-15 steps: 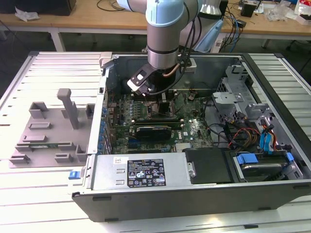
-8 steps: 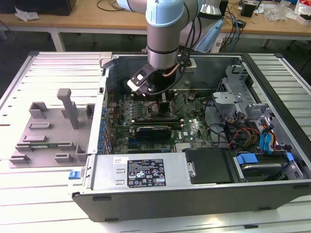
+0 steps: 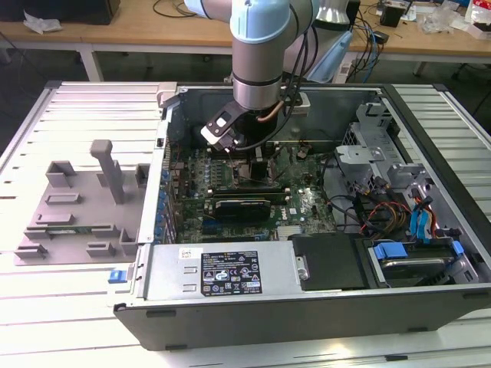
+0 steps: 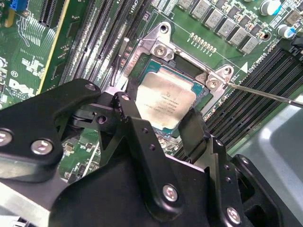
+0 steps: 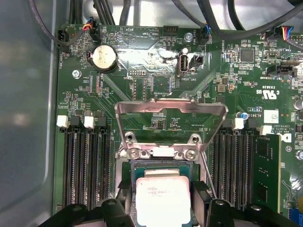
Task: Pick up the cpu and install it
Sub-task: 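Place the cpu into insertion slot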
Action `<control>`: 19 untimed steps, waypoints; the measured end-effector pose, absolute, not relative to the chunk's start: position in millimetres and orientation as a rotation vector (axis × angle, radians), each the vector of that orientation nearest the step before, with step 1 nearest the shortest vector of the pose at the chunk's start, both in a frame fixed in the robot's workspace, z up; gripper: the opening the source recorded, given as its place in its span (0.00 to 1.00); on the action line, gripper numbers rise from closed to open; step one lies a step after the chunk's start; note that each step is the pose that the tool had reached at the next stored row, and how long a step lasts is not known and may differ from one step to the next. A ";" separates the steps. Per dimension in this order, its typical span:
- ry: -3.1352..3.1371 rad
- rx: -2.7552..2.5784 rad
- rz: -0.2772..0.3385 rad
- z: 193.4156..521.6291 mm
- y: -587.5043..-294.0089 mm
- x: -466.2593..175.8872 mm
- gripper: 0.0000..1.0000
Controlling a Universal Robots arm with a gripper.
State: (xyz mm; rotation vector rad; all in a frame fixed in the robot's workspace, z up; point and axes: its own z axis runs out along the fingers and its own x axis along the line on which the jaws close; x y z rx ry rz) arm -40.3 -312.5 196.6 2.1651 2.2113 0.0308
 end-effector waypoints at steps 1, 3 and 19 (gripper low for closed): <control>2.211 2.165 0.031 196.8 -312.4 -40.3 0.62; 2.211 2.165 0.031 196.9 -312.5 -40.3 0.62; 2.172 2.212 0.039 198.5 -312.5 -39.9 0.55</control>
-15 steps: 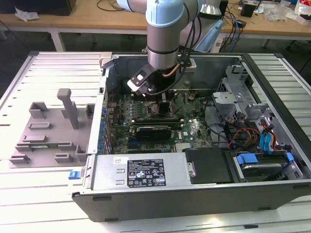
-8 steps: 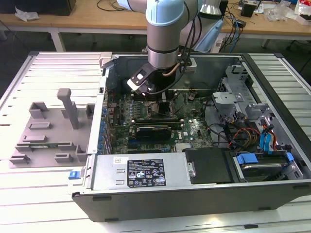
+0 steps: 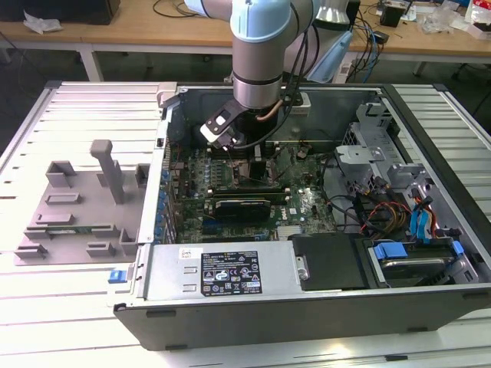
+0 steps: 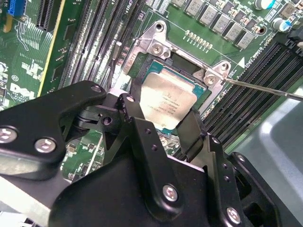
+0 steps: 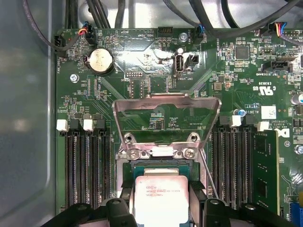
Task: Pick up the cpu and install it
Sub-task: 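Place the cpu into insertion slot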
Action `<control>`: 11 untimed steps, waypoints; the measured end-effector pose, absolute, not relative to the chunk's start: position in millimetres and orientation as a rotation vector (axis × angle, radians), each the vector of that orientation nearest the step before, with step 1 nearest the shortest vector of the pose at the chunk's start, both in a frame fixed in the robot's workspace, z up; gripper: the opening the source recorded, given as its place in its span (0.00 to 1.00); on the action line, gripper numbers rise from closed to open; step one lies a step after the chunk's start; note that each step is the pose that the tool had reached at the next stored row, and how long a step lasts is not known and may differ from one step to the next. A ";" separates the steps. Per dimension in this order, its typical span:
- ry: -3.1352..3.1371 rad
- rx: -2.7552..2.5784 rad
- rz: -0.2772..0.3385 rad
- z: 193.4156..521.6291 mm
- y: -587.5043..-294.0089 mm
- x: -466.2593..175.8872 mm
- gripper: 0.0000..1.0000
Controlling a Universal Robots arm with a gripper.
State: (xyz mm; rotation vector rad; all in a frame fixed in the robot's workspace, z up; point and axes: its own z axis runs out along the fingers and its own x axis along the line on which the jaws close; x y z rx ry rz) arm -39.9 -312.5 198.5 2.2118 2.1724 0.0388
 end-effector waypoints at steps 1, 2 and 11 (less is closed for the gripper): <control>2.172 2.212 0.039 198.5 -312.5 -39.7 0.55; 2.172 2.212 0.039 198.4 -312.5 -39.5 0.55; 2.172 2.212 0.038 197.1 -312.5 -38.7 0.55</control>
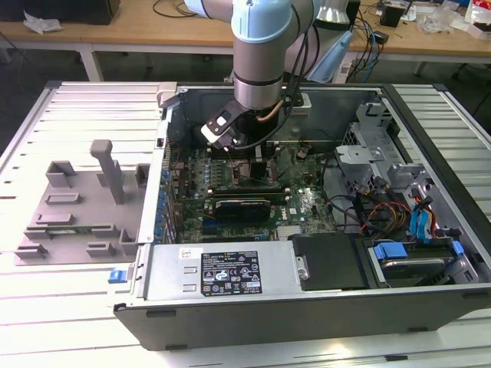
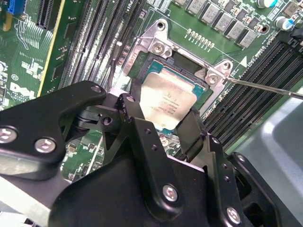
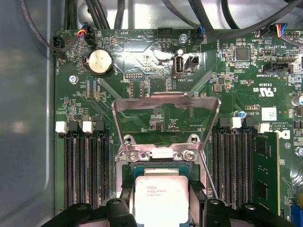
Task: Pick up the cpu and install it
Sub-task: 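Place the cpu into insertion slot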
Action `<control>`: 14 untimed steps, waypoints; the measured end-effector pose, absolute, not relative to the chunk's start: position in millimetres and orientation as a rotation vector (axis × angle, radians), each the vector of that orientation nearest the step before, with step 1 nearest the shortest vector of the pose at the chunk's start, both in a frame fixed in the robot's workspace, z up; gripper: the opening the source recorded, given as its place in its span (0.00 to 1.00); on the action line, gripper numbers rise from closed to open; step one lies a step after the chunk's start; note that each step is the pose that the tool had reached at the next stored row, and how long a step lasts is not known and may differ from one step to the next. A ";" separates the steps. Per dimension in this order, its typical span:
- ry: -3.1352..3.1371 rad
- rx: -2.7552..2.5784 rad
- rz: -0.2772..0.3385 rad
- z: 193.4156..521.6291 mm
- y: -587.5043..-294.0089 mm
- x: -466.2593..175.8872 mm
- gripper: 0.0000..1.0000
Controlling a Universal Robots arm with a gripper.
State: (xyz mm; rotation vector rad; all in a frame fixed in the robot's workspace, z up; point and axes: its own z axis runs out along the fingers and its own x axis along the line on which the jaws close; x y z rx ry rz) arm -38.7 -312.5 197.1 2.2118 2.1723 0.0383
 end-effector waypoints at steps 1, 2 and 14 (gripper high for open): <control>2.172 2.212 0.039 197.0 -312.5 -38.7 0.55; 2.173 2.212 0.039 196.9 -312.7 -38.7 0.55; 2.172 2.212 0.039 196.1 -313.5 -38.7 0.56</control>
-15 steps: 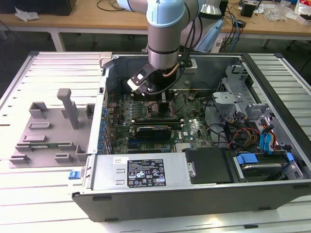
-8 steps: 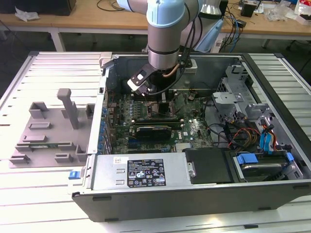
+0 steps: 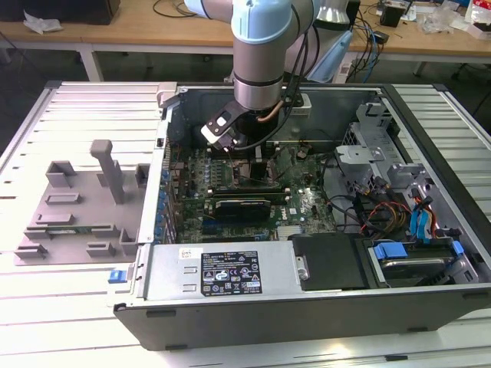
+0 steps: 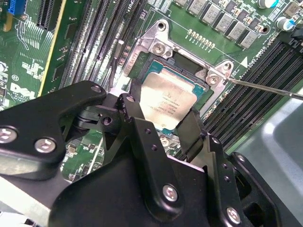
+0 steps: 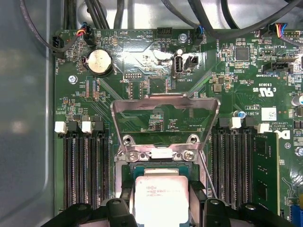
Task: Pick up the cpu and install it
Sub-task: 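Place the cpu into insertion slot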
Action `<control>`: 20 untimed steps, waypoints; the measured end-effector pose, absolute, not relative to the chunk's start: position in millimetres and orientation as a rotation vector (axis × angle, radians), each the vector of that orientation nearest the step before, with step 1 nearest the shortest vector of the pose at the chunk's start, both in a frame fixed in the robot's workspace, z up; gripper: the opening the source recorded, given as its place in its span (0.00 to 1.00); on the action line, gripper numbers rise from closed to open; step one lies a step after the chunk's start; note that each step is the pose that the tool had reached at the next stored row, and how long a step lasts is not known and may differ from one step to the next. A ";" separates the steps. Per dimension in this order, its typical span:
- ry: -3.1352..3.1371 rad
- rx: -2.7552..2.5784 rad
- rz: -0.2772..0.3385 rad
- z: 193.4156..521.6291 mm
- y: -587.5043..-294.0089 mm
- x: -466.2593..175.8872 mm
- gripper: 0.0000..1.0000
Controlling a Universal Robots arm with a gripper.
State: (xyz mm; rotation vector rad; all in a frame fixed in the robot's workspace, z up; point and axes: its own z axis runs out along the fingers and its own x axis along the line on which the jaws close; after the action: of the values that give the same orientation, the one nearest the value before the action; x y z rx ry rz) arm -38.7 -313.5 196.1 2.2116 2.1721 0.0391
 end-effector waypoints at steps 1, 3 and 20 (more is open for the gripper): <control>2.172 2.212 0.040 195.9 -313.4 -38.6 0.56; 2.172 2.212 0.039 195.8 -313.5 -38.7 0.62; 2.172 2.212 0.039 209.8 -313.5 -38.7 0.42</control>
State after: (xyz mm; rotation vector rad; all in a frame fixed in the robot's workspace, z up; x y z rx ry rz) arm -38.7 -313.5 209.8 2.2119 2.1724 0.0390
